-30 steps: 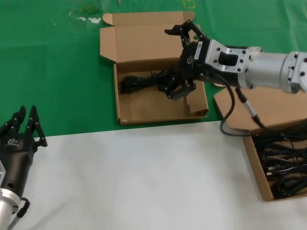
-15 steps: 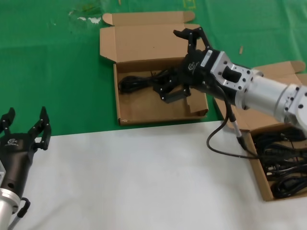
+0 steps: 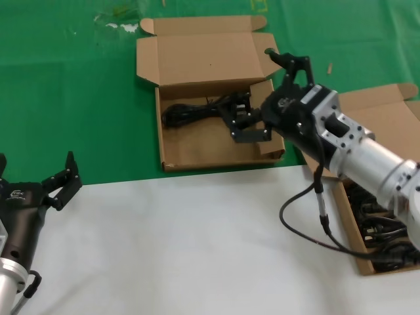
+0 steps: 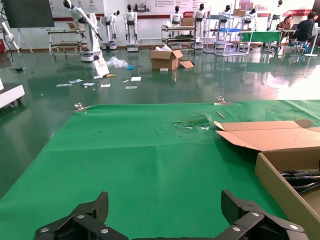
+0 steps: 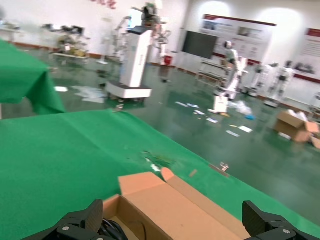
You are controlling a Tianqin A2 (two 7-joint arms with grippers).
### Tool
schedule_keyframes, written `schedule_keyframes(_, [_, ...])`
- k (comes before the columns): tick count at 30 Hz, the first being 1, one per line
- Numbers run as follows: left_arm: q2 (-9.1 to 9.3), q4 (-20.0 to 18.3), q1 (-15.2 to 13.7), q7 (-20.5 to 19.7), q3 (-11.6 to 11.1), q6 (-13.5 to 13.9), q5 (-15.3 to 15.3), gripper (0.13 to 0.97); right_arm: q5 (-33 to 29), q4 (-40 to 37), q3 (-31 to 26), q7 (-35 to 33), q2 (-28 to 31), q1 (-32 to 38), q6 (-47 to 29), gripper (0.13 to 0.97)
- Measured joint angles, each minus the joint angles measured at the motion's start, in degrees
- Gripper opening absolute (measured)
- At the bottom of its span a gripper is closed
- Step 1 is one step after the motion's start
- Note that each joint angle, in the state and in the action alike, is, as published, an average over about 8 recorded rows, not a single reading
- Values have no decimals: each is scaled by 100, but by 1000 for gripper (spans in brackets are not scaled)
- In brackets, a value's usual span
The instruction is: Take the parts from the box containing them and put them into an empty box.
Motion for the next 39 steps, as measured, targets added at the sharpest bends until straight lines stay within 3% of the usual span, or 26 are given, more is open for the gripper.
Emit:
schedule_keyframes(6, [0, 0, 0, 0, 0, 0, 0, 807, 241, 172, 220, -16, -89, -461, 452, 966])
schedule_keyframes(15, [0, 0, 0, 0, 0, 0, 0, 919, 606, 433, 556, -40, -225, -1161, 1135, 966])
schedule_keyframes(30, [0, 0, 0, 1, 0, 0, 0, 965, 1192, 854, 1093, -81, -443, -2287, 2234, 966])
schedule_keyframes(39, [0, 0, 0, 3, 0, 0, -1, 966, 1275, 914, 1168, -86, -474, -2446, 2390, 966])
